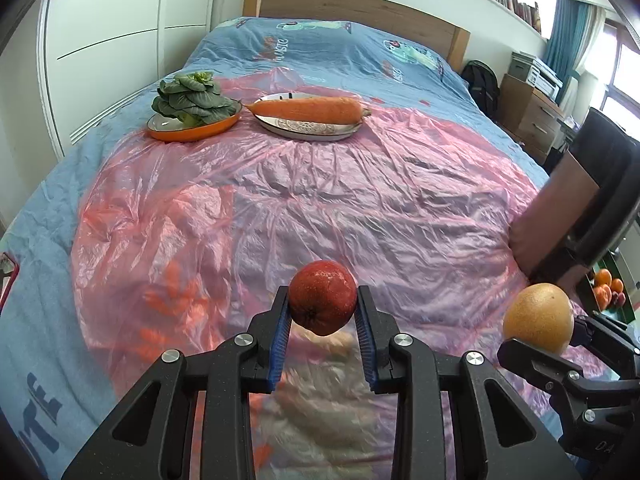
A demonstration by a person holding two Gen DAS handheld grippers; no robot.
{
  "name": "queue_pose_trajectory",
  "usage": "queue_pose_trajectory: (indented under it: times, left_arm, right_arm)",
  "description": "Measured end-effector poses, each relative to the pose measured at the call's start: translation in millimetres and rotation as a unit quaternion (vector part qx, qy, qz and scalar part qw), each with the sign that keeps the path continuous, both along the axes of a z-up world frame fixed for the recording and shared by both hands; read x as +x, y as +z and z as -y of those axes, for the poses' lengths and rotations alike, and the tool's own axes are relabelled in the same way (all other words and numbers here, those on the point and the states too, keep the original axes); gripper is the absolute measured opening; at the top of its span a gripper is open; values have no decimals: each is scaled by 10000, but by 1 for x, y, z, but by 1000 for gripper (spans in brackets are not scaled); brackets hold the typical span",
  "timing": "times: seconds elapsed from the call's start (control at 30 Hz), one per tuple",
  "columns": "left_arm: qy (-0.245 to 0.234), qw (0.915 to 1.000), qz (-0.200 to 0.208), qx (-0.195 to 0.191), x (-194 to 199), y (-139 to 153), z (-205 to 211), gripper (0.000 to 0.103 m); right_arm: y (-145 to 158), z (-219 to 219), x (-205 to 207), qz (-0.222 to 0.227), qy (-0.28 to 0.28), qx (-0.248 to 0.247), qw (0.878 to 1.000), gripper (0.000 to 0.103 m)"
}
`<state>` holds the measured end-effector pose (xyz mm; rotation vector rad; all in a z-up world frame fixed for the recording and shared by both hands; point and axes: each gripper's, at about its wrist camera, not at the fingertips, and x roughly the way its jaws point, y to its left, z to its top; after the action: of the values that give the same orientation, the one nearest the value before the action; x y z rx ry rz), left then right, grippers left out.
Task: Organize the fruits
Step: 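Carry the held apple and grapefruit past the kettle over the green tray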
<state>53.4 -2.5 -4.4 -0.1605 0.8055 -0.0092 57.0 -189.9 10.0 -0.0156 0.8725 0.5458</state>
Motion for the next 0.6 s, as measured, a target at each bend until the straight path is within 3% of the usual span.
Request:
queue_pose_trajectory:
  times: [0.37, 0.6]
  left_arm:
    - [-1103, 9937, -183, 22, -43, 29, 97, 27]
    - [-1983, 9798, -261, -30, -51, 47, 177, 27]
  right_arm:
    - [21, 97, -55, 137, -663, 14, 9977, 81]
    - [23, 193, -72, 199, -1664, 60, 9858, 81]
